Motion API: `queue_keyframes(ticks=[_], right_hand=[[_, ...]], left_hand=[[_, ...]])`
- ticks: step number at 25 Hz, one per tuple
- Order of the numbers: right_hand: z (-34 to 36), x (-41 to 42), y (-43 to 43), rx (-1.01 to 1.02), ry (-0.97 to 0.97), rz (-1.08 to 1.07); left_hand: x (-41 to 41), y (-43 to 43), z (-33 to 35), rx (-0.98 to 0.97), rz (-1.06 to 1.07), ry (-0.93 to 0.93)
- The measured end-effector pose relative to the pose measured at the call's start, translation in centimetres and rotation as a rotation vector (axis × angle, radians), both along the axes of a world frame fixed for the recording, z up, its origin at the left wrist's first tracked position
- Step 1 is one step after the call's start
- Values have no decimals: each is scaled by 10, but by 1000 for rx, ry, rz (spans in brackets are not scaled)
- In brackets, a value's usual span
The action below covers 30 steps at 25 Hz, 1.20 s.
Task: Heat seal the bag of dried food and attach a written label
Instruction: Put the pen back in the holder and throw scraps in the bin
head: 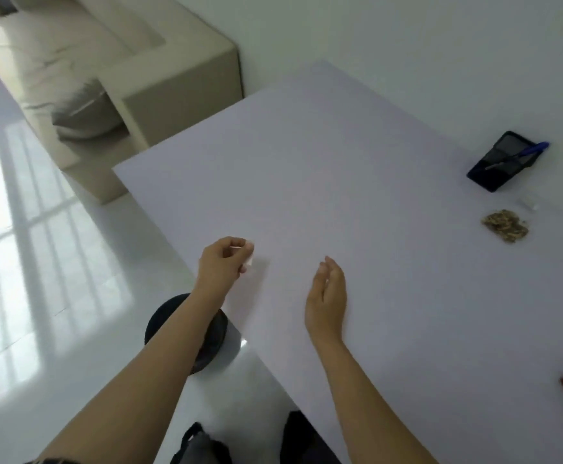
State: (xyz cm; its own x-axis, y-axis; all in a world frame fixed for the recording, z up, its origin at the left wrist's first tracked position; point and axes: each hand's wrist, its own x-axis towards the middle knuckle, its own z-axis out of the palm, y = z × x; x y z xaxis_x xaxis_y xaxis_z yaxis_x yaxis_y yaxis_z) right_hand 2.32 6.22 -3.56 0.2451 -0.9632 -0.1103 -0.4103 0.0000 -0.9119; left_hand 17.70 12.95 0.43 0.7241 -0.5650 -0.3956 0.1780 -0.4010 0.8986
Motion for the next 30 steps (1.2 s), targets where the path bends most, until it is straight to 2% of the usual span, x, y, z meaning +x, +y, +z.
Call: queue_keyframes(ticks=[5,9,15,18,24,30], right_hand=[[-8,83,145,67,-82,245],[-69,125,208,109,74,410],[-232,150,200,138,534,489],[-325,157,191,163,659,508],[-474,172,191,150,646,480],[-530,181,208,-45,561,346]], left_hand=[[63,120,-15,23,105,73],[108,186,-75,142,137,39],[142,221,-237,334,95,8],[150,230,-336,392,27,-43],[167,238,-490,555,-37,-172],[173,228,-554,570,-69,-123]])
